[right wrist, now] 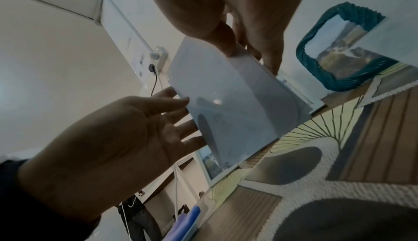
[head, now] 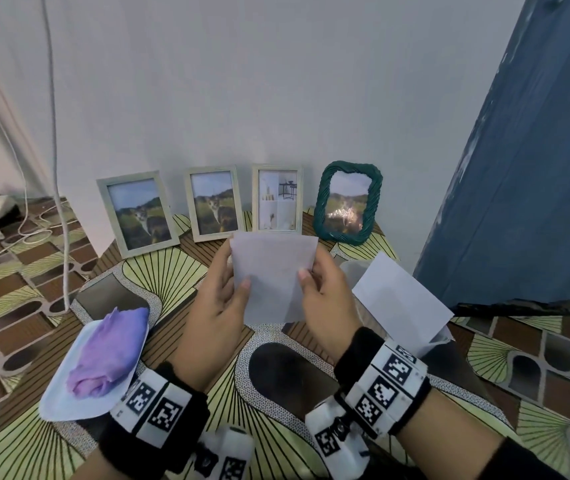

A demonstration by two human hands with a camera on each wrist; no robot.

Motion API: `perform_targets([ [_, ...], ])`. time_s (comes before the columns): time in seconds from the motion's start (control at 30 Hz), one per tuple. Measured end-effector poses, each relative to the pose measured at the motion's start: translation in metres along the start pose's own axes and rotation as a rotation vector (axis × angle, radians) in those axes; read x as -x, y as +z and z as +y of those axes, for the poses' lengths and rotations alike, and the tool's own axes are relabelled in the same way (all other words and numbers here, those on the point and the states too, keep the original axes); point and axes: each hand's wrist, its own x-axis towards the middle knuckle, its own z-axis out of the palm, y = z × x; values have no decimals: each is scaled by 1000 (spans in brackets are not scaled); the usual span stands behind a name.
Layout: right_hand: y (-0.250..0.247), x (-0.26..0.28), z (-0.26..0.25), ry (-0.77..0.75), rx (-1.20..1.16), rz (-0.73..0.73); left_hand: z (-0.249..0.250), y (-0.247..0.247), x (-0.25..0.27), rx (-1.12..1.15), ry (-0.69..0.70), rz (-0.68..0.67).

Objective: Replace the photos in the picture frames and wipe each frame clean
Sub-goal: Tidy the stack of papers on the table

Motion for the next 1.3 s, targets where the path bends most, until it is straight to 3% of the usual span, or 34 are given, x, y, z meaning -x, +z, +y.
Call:
perform_targets([
  [0.27,1,9,24,81,45,-73,-26,-2,9,154,-221,-28],
  [0.5,0,10,31,170,178,-179,-42,-5,6,119,-282,-179],
  [0.7,-2,6,30,188,225,-188,-36,-5,2,149,-310,-215],
  [0.8,-9,5,20,121,244,-136,-26,-7,-5,129,-264,-220],
  [0.97,-41,-6,-21,-135,283,20,5,0,-26,158,-194,-202],
  [1.1,-85,-14,-37,-264,419,55,16,23,-40,241,-220,-245],
  [1.3,-152,-13,-35,-164,754,77,-7,74,-45,159,-319,-331],
])
